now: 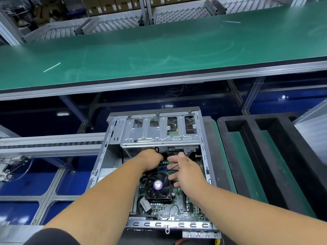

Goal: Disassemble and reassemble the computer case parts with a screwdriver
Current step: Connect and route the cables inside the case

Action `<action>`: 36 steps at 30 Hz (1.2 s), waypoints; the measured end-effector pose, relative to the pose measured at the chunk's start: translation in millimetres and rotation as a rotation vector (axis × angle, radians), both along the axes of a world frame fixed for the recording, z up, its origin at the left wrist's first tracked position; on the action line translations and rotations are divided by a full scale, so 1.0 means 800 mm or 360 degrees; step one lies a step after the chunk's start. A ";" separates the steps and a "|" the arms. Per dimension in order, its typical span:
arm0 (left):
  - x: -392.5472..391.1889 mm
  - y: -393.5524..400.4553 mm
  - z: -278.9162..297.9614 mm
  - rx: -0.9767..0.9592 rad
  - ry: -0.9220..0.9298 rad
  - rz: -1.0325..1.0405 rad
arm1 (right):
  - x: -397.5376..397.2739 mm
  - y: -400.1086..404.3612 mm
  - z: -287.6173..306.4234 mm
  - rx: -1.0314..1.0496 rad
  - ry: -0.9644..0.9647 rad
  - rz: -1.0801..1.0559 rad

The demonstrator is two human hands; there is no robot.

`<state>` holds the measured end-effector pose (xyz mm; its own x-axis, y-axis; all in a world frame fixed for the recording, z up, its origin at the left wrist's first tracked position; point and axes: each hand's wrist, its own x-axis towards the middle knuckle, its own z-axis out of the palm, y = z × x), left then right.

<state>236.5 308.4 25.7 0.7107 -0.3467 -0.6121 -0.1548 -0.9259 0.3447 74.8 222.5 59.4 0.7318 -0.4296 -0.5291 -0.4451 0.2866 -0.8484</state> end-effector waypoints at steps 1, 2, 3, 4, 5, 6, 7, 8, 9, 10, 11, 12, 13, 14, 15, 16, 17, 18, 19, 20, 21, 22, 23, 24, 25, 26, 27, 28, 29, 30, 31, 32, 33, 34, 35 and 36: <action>0.001 -0.001 0.000 0.0020 -0.0009 -0.0034 | 0.000 0.000 0.000 -0.0001 0.0000 -0.0004; 0.001 -0.001 0.002 0.0041 -0.0015 -0.0064 | 0.000 0.000 -0.001 -0.0002 0.0001 -0.0007; 0.000 -0.002 0.005 0.0061 -0.0028 -0.0097 | 0.001 0.000 -0.001 0.0000 -0.0001 -0.0010; 0.000 -0.002 0.010 0.0089 -0.0022 -0.0137 | 0.001 0.000 -0.001 0.0002 -0.0004 -0.0011; 0.001 -0.003 0.012 0.0083 0.0022 -0.0114 | 0.001 0.000 -0.001 -0.0003 -0.0007 -0.0008; 0.002 -0.003 0.015 0.0050 0.0074 -0.0074 | 0.001 0.001 -0.001 -0.0011 -0.0008 -0.0002; 0.003 -0.003 0.020 0.0039 0.0122 -0.0050 | 0.000 0.001 -0.001 -0.0018 -0.0011 0.0002; 0.005 -0.002 0.023 0.0049 0.0148 -0.0048 | 0.000 0.002 -0.001 -0.0024 -0.0015 0.0001; 0.007 -0.002 0.023 0.0057 0.0137 -0.0049 | 0.000 0.002 -0.001 -0.0029 -0.0020 -0.0004; 0.009 -0.002 0.022 0.0052 0.0119 -0.0094 | 0.000 0.002 -0.002 -0.0034 -0.0022 -0.0007; 0.010 -0.003 0.021 0.0057 0.0124 -0.0070 | 0.000 0.002 -0.002 -0.0039 -0.0023 -0.0007; 0.009 -0.003 0.021 0.0031 0.0129 0.0016 | 0.001 0.002 -0.002 -0.0047 -0.0024 -0.0003; 0.007 -0.002 0.020 0.0026 0.0140 0.0092 | 0.001 0.002 -0.002 -0.0056 -0.0027 0.0006; 0.006 -0.001 0.021 -0.0008 0.0121 0.0117 | 0.000 0.002 -0.002 -0.0067 -0.0033 0.0017; 0.006 0.000 0.023 -0.0048 0.0099 0.0104 | -0.001 0.002 -0.002 -0.0082 -0.0041 0.0033; 0.006 0.002 0.024 -0.0042 0.0074 0.0047 | -0.002 0.003 -0.002 -0.0105 -0.0047 0.0054; 0.006 0.005 0.024 -0.0032 0.0045 -0.0018 | -0.004 0.003 -0.002 -0.0129 -0.0052 0.0078; 0.003 0.008 0.027 -0.0041 0.0032 -0.0039 | -0.005 0.003 -0.001 -0.0150 -0.0056 0.0097; 0.002 0.009 0.031 -0.0018 -0.0018 -0.0036 | -0.005 0.003 -0.001 -0.0163 -0.0057 0.0106; 0.003 0.010 0.030 0.0025 -0.0096 -0.0139 | -0.006 0.003 -0.001 -0.0176 -0.0054 0.0111; 0.002 0.012 0.028 0.0085 -0.0140 -0.0223 | -0.006 0.003 -0.001 -0.0192 -0.0049 0.0115; 0.003 0.012 0.027 0.0093 -0.0119 -0.0216 | -0.006 0.003 -0.001 -0.0213 -0.0047 0.0120; 0.003 0.013 0.027 0.0050 -0.0067 -0.0151 | -0.006 0.003 -0.001 -0.0246 -0.0043 0.0135; 0.002 0.014 0.026 -0.0003 -0.0021 -0.0079 | -0.007 0.003 -0.002 -0.0292 -0.0036 0.0157; 0.000 0.015 0.027 -0.0066 0.0003 0.0005 | -0.007 0.003 -0.003 -0.0339 -0.0030 0.0181; -0.001 0.016 0.027 -0.0140 0.0019 0.0089 | -0.007 0.004 -0.004 -0.0365 -0.0026 0.0196; -0.002 0.017 0.025 -0.0222 0.0032 0.0193 | -0.007 0.004 -0.005 -0.0357 -0.0031 0.0193; -0.004 0.018 0.023 -0.0292 0.0040 0.0320 | -0.006 0.005 -0.006 -0.0333 -0.0035 0.0182; -0.006 0.019 0.021 -0.0360 0.0051 0.0460 | -0.006 0.005 -0.008 -0.0313 -0.0033 0.0171; -0.011 0.020 0.020 -0.0432 0.0067 0.0606 | -0.005 0.005 -0.009 -0.0299 -0.0021 0.0167; -0.014 0.022 0.017 -0.0530 0.0098 0.0753 | -0.004 0.005 -0.011 -0.0284 -0.0004 0.0166; -0.017 0.024 0.015 -0.0621 0.0129 0.0883 | -0.004 0.004 -0.011 -0.0261 0.0009 0.0163; -0.019 0.027 0.013 -0.0682 0.0154 0.0969 | -0.005 0.004 -0.011 -0.0252 0.0026 0.0171; -0.022 0.029 0.013 -0.0712 0.0159 0.1005 | -0.006 0.004 -0.011 -0.0286 0.0050 0.0201; -0.023 0.030 0.013 -0.0715 0.0139 0.1000 | -0.007 0.004 -0.010 -0.0362 0.0078 0.0254; -0.023 0.030 0.012 -0.0705 0.0105 0.0970 | -0.009 0.004 -0.008 -0.0456 0.0105 0.0319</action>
